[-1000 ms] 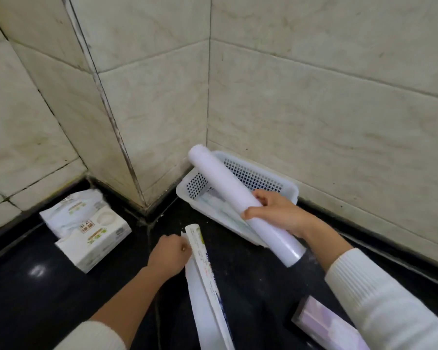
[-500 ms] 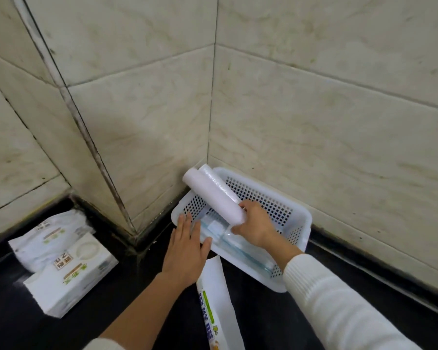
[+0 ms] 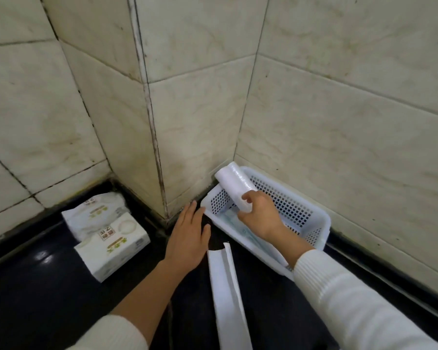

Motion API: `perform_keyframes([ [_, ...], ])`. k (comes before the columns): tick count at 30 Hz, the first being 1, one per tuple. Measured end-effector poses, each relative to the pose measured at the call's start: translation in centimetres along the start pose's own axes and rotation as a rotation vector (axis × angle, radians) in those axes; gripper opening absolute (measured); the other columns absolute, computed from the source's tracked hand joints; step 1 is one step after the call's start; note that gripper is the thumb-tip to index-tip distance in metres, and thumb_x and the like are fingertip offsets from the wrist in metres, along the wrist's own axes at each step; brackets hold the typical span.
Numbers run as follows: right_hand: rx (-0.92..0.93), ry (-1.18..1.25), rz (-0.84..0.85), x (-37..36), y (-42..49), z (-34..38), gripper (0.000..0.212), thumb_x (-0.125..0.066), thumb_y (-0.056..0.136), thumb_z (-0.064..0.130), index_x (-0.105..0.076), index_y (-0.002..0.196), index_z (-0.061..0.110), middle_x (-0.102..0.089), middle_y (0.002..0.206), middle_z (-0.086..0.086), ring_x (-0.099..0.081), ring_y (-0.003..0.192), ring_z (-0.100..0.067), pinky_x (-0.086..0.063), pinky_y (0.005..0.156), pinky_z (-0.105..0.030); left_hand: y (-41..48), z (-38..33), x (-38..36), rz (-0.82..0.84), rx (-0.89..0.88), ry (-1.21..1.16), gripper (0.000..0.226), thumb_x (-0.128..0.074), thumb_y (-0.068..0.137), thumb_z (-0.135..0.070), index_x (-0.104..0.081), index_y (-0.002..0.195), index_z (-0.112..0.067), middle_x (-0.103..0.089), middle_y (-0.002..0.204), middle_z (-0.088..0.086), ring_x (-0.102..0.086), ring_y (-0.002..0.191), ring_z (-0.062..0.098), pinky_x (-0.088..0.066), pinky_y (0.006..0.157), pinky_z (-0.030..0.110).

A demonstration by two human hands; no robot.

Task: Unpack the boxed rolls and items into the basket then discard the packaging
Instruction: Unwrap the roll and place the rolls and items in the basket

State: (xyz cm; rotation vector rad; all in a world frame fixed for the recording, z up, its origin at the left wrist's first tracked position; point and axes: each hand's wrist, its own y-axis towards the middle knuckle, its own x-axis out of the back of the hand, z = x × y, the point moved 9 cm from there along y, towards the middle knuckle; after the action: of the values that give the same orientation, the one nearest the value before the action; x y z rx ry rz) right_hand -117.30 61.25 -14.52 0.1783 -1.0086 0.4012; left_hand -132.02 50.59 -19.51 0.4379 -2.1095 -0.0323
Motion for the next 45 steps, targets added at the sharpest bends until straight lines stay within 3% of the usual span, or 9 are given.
perform_keyframes([
  [7, 0.231, 0.115, 0.067, -7.2, -1.4, 10.4, 0.026, -0.066, 0.081, 0.022, -0.063, 0.104, 0.010, -0.058, 0.101, -0.005, -0.056, 0.099, -0.024, -0.043, 0.079, -0.029, -3.6, 7.6, 9.0, -0.225, 0.122, 0.011, 0.036, -0.049, 0.095, -0.016, -0.050, 0.131, -0.011, -0.044, 0.141, 0.008, -0.036, 0.132, 0.024, -0.028, 0.110, 0.032],
  [14, 0.244, 0.077, 0.360, -18.6, -4.0, 16.4, 0.052, -0.066, 0.084, 0.031, -0.049, 0.132, 0.018, -0.042, 0.134, -0.007, -0.044, 0.123, -0.024, -0.041, 0.104, -0.038, -9.2, 19.9, 13.8, -0.357, 0.430, -0.057, 0.032, -0.049, 0.095, -0.017, -0.049, 0.126, -0.017, -0.044, 0.136, 0.010, -0.032, 0.127, 0.023, -0.037, 0.102, 0.037],
  [19, 0.394, -0.212, 0.359, -22.0, -4.2, 18.5, 0.066, -0.064, 0.082, 0.043, -0.038, 0.141, 0.032, -0.027, 0.145, -0.005, -0.027, 0.131, -0.028, -0.028, 0.109, -0.045, -8.1, 26.4, 14.4, -0.351, 0.568, -0.198, 0.037, -0.055, 0.093, -0.027, -0.050, 0.130, -0.024, -0.041, 0.136, 0.009, -0.031, 0.128, 0.023, -0.033, 0.100, 0.035],
  [23, 0.417, -0.248, 0.316, -22.7, -3.6, 18.5, 0.058, -0.061, 0.084, 0.037, -0.039, 0.138, 0.035, -0.032, 0.140, -0.004, -0.031, 0.126, -0.028, -0.032, 0.104, -0.044, -5.2, 29.5, 12.7, -0.167, 0.566, -0.243, 0.046, -0.064, 0.087, -0.026, -0.052, 0.131, -0.030, -0.036, 0.137, 0.011, -0.034, 0.127, 0.028, -0.034, 0.101, 0.035],
  [27, 0.442, -0.234, 0.269, -22.9, -3.1, 18.2, 0.053, -0.060, 0.085, 0.033, -0.042, 0.135, 0.037, -0.034, 0.137, -0.003, -0.034, 0.123, -0.026, -0.036, 0.103, -0.042, -4.0, 31.5, 11.3, -0.044, 0.587, -0.171, 0.044, -0.067, 0.085, -0.029, -0.056, 0.128, -0.025, -0.044, 0.120, 0.012, -0.052, 0.092, 0.021, -0.045, 0.083, 0.030],
  [32, 0.449, -0.205, 0.246, -23.3, -3.2, 17.7, 0.050, -0.059, 0.089, 0.033, -0.040, 0.135, 0.038, -0.031, 0.140, -0.004, -0.045, 0.115, -0.025, -0.046, 0.098, -0.041, -3.0, 31.1, 13.3, -0.208, 0.481, -0.134, 0.031, -0.064, 0.088, -0.030, -0.063, 0.114, -0.013, -0.051, 0.096, 0.006, -0.053, 0.077, 0.013, -0.041, 0.069, 0.021],
  [38, 0.412, -0.123, 0.264, -24.2, -1.0, 19.7, 0.050, -0.062, 0.088, 0.031, -0.041, 0.133, 0.037, -0.029, 0.136, -0.001, -0.044, 0.117, -0.025, -0.052, 0.089, -0.040, -2.4, 29.3, 17.4, -0.443, 0.397, -0.315, 0.022, -0.068, 0.086, -0.024, -0.063, 0.107, -0.021, -0.055, 0.095, 0.000, -0.053, 0.075, -0.010, -0.038, 0.062, 0.001],
  [42, 0.379, -0.214, 0.186, -24.2, 1.8, 22.3, 0.054, -0.062, 0.088, 0.030, -0.037, 0.135, 0.031, -0.030, 0.137, -0.008, -0.042, 0.119, -0.030, -0.047, 0.093, -0.044, -2.2, 28.6, 18.6, -0.481, 0.359, -0.321, 0.021, -0.069, 0.085, -0.024, -0.063, 0.105, -0.024, -0.055, 0.095, -0.001, -0.053, 0.077, -0.009, -0.039, 0.064, 0.001],
  [45, 0.160, -0.165, 0.090, -24.0, 3.6, 22.5, 0.055, -0.067, 0.084, 0.031, -0.034, 0.127, 0.017, -0.038, 0.128, -0.012, -0.049, 0.114, -0.032, -0.048, 0.086, -0.042, -2.4, 28.6, 18.5, -0.466, 0.330, -0.248, 0.021, -0.069, 0.085, -0.025, -0.065, 0.105, -0.021, -0.053, 0.094, -0.004, -0.053, 0.080, -0.007, -0.038, 0.065, 0.001],
])
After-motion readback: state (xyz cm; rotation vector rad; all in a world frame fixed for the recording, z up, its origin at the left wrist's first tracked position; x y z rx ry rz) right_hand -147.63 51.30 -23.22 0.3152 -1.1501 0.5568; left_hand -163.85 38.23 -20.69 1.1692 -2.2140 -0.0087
